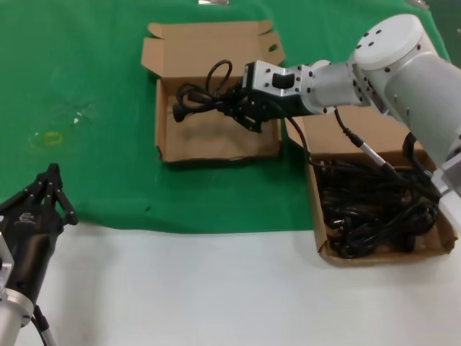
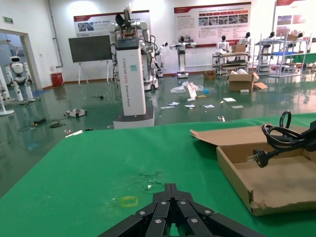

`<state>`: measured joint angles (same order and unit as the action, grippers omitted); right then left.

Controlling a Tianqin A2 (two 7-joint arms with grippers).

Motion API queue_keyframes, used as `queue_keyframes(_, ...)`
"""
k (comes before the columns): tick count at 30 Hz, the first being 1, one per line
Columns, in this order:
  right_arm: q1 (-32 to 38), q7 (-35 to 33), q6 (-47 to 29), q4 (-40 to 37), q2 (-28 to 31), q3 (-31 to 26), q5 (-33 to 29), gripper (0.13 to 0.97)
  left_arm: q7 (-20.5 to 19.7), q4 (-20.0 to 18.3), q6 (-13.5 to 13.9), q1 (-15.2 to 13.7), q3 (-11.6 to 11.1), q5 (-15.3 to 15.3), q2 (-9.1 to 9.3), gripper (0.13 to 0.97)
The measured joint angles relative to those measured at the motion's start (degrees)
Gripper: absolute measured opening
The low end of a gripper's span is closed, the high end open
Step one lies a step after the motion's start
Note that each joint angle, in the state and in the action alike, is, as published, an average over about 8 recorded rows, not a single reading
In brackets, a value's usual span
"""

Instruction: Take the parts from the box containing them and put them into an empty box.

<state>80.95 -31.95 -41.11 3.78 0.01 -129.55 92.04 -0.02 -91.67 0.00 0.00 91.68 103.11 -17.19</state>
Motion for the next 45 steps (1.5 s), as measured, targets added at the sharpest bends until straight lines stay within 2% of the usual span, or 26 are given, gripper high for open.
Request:
queue_keyframes(10, -0.8, -0.8, 1.5, 0.1, 0.0, -4.8, 6.4, 0.224, 0.0, 0.0, 0.0, 0.0, 0.0, 0.0, 0.0, 0.144)
queue_keyframes(17, -1.2, -1.2, 1.5, -0.3, 0.0, -6.3, 8.0, 0.281, 0.0, 0.0, 0.0, 0.0, 0.0, 0.0, 0.0, 0.144)
queue_keyframes(21, -1.2, -1.8, 1.3, -0.6, 0.0, -6.1, 8.2, 0.281, 0.0, 0.0, 0.0, 0.0, 0.0, 0.0, 0.0, 0.144)
queue_keyframes(30, -1.1, -2.4, 0.8, -0.9, 0.0, -5.4, 8.0, 0.415, 0.0, 0.0, 0.0, 0.0, 0.0, 0.0, 0.0, 0.148)
queue_keyframes(38, -2.5, -1.8, 1.5, 0.6, 0.3, -4.6, 8.0, 0.619, 0.0, 0.0, 0.0, 0.0, 0.0, 0.0, 0.0, 0.19)
queue_keyframes(42, -5.4, -0.6, 2.9, 3.8, 0.9, -3.1, 8.1, 0.619, 0.0, 0.0, 0.0, 0.0, 0.0, 0.0, 0.0, 0.214)
queue_keyframes(45, -8.1, 0.6, 4.3, 6.8, 1.5, -1.6, 8.2, 0.689, 0.0, 0.0, 0.0, 0.0, 0.0, 0.0, 0.0, 0.214)
